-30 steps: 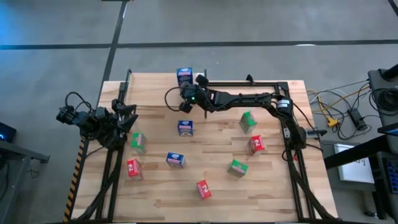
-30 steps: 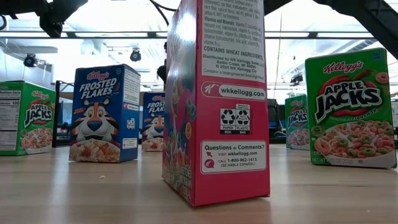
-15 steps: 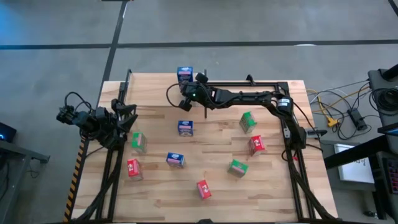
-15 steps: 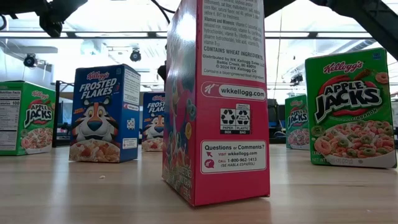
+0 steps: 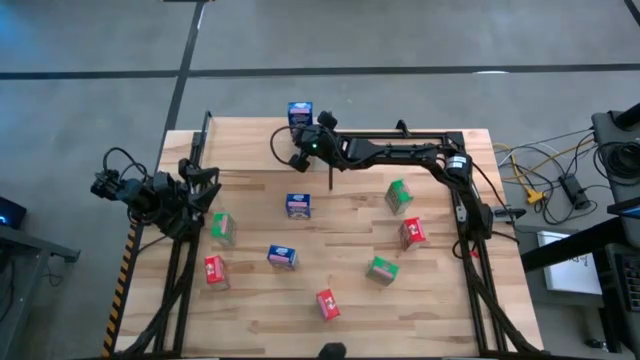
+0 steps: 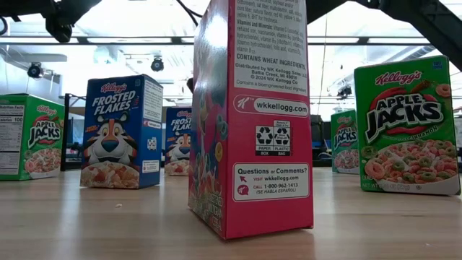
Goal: Stack cereal on shelf
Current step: Put the top right blue cereal box on the shelf, then put the middle left green cereal box on the shelf
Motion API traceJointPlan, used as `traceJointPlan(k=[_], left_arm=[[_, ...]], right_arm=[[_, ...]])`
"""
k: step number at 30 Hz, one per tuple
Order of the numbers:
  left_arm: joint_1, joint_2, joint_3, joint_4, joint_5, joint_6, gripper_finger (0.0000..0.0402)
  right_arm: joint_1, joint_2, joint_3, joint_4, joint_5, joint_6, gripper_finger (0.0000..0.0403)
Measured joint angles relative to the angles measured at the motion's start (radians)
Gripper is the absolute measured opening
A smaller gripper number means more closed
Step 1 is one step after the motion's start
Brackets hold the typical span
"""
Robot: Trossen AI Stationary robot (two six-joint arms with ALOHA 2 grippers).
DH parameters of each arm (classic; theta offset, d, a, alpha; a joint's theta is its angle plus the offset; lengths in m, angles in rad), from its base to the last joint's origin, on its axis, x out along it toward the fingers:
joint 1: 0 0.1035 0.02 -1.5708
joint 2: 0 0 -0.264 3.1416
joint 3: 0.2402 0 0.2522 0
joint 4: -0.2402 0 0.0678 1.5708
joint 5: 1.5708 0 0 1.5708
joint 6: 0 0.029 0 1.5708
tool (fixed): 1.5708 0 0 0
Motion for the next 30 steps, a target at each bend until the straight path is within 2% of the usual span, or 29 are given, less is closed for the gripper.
traceJointPlan(k=[16,23,30], left_arm=[[0.0,0.0,0.0,0.006,0.0,0.0,0.0215],[0.0,0.0,0.0,0.005,0.0,0.0,0.0215],[0.0,0.0,0.0,0.004,0.0,-0.002,0.0215]], right_arm=[[-0.018,0.0,-0.006,0.013,-0.023,-0.006,0.0009],[0.047,-0.055,-0.003,-0.038,-0.03,-0.061,0.0009],[0.123,-0.207,-0.122,-0.101,-0.209,-0.047,0.0009]])
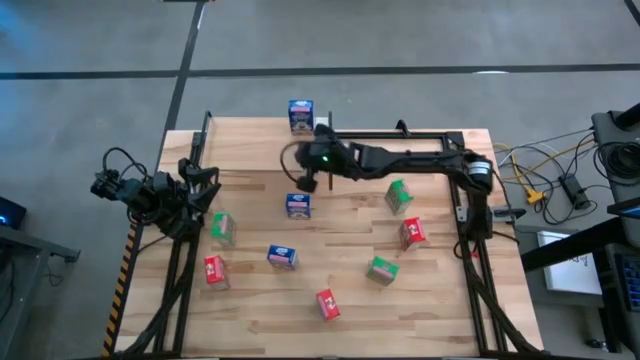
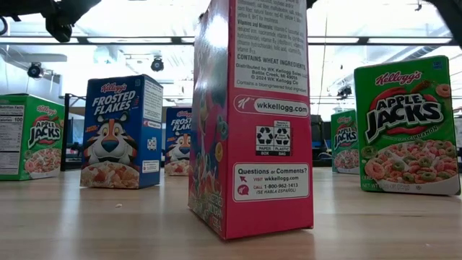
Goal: Stack cereal on shelf
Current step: Put the middle left green cereal box on the shelf
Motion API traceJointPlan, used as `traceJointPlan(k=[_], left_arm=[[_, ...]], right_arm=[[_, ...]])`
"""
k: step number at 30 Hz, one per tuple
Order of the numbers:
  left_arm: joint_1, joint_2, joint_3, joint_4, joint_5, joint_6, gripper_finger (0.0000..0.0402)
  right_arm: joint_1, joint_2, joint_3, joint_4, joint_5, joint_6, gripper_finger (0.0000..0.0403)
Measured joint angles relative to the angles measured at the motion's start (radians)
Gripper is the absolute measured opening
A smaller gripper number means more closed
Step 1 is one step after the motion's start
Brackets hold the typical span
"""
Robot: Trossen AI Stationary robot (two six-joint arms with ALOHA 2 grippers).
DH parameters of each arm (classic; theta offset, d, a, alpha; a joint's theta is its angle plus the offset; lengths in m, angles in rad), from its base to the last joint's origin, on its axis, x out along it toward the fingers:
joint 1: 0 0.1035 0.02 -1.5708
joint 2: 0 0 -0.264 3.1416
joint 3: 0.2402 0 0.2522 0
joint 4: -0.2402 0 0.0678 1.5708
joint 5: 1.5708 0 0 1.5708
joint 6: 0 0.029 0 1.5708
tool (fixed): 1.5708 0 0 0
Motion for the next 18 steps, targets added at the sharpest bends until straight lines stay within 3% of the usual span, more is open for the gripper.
traceJointPlan(k=[9,14,18], left_arm=[[0.0,0.048,0.0,0.019,0.0,-0.019,0.0215],[0.0,0.122,0.0,0.078,0.0,-0.085,0.0215],[0.0,0.2,0.0,0.101,0.005,-0.181,0.0215]], right_arm=[[0.098,-0.266,-0.364,0.133,-0.123,0.057,0.0009],[0.141,-0.385,-0.574,0.313,-0.16,0.017,0.0009],[0.144,-0.454,-0.724,0.507,-0.299,-0.021,0.0009]])
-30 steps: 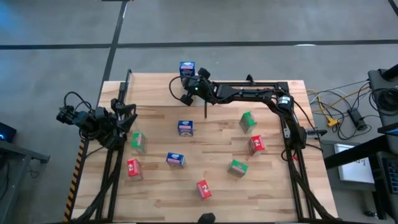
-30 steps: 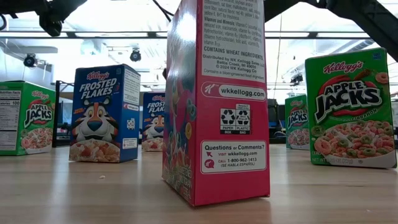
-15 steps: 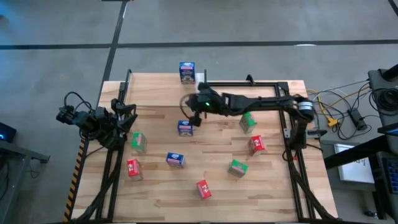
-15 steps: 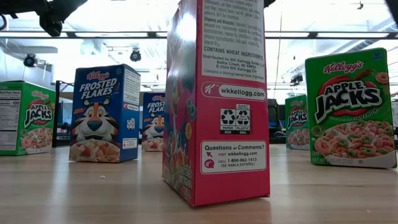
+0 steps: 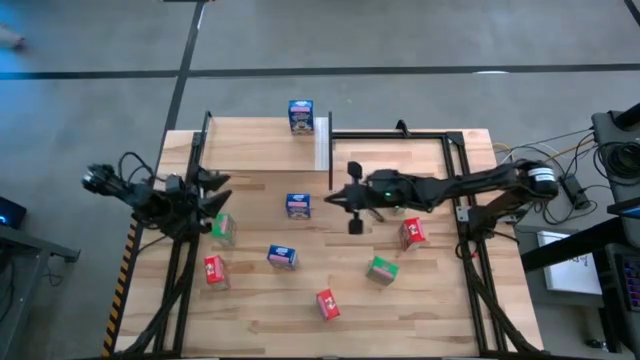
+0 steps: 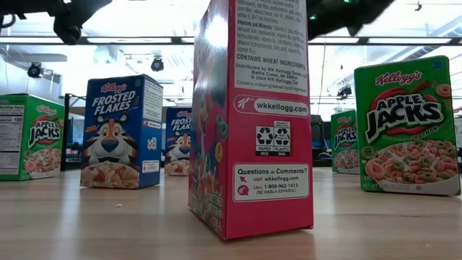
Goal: Stack cereal on shelf
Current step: Put the middle left green cereal box on the shelf
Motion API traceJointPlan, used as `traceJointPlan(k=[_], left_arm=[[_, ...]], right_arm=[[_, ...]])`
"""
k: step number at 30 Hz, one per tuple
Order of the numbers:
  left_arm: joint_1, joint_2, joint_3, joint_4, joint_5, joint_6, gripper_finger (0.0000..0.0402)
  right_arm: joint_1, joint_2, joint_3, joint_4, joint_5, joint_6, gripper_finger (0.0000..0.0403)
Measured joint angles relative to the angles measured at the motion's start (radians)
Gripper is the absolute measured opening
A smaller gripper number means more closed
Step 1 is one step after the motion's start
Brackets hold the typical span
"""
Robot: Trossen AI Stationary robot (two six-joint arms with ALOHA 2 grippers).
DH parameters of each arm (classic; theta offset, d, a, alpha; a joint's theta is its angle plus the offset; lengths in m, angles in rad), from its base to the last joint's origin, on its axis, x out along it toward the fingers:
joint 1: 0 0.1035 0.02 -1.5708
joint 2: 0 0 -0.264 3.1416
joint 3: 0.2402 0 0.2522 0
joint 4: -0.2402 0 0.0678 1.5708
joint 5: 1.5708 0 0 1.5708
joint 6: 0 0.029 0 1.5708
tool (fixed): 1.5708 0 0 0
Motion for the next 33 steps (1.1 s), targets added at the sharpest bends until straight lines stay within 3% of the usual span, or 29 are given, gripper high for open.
traceJointPlan(k=[3,7,17,22,33], left_arm=[[0.0,0.058,0.0,0.014,0.003,-0.055,0.0215],[0.0,0.126,0.0,0.054,0.002,-0.181,0.0215],[-0.001,0.291,0.0,0.063,0.012,-0.597,0.0215],[-0.001,0.335,0.0,0.079,0.05,-0.692,0.0215],[-0.002,0.415,0.019,0.127,0.026,-0.855,0.0215]], right_arm=[[-0.002,-0.04,-0.079,0.141,-0.059,-0.025,0.0009],[-0.008,-0.081,-0.131,0.234,-0.064,-0.066,0.0009],[-0.007,-0.12,-0.132,0.234,-0.065,-0.091,0.0009],[-0.007,-0.137,-0.131,0.234,-0.065,-0.068,0.0009],[-0.007,-0.151,-0.131,0.175,-0.066,-0.057,0.0009]])
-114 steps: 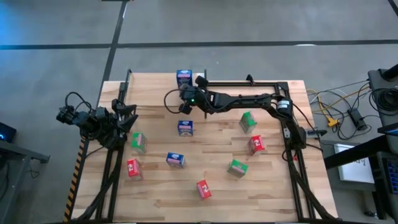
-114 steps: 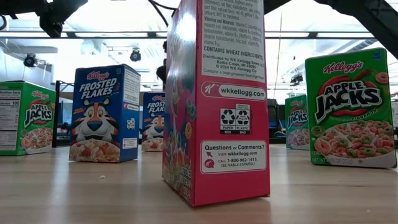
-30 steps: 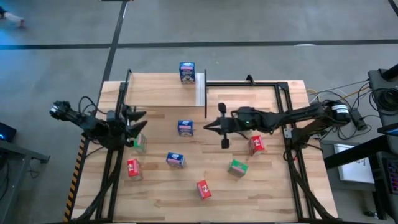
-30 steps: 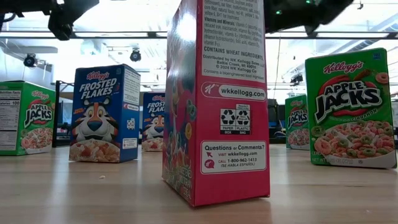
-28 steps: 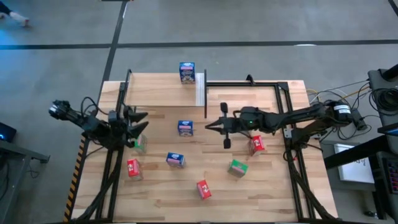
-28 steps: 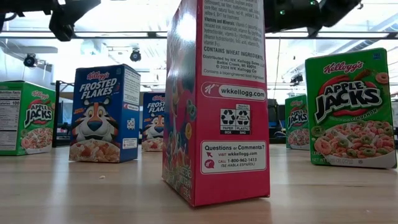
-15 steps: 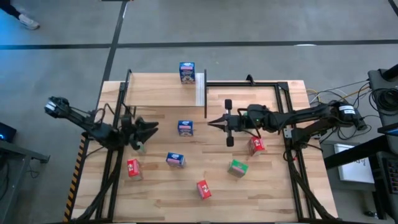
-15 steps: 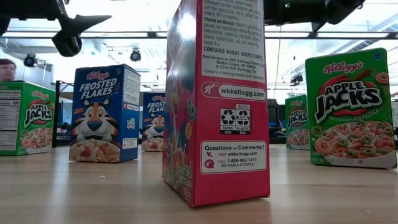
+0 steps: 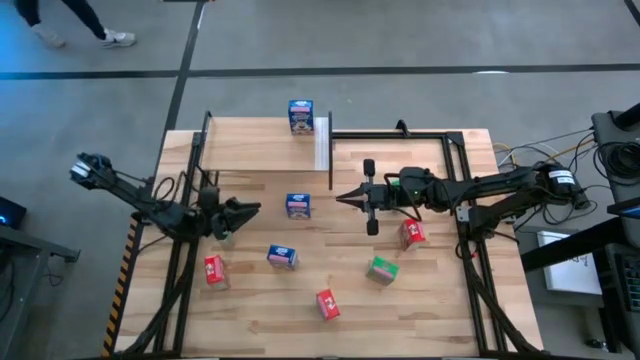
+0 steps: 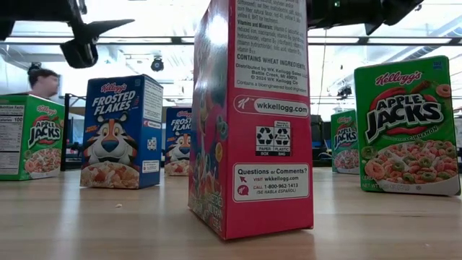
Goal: Stack cereal on shelf
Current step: Put the middle left green cereal box on the shelf
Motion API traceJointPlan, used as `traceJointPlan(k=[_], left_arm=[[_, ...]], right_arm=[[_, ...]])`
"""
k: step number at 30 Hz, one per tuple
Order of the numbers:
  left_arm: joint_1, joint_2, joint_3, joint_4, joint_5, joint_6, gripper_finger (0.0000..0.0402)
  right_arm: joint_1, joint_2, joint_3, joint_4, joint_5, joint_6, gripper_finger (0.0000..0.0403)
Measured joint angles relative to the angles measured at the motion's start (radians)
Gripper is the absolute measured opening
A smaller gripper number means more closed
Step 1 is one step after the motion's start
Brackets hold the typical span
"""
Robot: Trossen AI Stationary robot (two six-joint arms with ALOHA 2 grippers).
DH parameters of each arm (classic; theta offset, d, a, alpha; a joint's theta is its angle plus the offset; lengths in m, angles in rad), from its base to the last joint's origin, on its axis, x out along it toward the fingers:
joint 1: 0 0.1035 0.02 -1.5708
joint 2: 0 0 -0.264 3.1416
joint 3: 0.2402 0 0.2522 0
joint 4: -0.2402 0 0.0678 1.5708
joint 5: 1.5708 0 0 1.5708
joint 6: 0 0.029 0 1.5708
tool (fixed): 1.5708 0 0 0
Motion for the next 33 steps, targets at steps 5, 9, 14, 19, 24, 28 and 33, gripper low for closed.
traceJointPlan(k=[5,9,14,19,24,28,33], left_arm=[[0.0,0.128,0.154,-0.112,0.003,-0.024,0.0215],[0.0,0.182,0.396,-0.658,0.052,-0.17,0.0215],[-0.009,0.321,0.708,-1.516,0.064,-0.592,0.0215],[-0.017,0.468,0.891,-1.996,0.273,-0.906,0.0215],[-0.04,0.529,0.953,-2.091,0.438,-0.975,0.0218],[-0.055,0.525,0.957,-2.105,0.449,-1.017,0.0233],[-0.058,0.491,0.918,-2.119,0.449,-1.065,0.0255]], right_arm=[[0.0,0.0,0.0,-0.004,0.0,0.01,0.0009],[0.0,0.0,0.0,-0.031,0.0,0.019,0.0009],[0.0,0.0,0.001,-0.044,0.0,0.038,0.0009],[0.0,0.0,0.001,-0.063,0.0,0.038,0.0009],[0.0,0.0,0.001,-0.075,0.0,0.037,0.0009],[0.0,0.0,0.001,-0.089,0.001,0.037,0.0009],[0.0,0.0,0.001,-0.103,0.001,0.035,0.0009]])
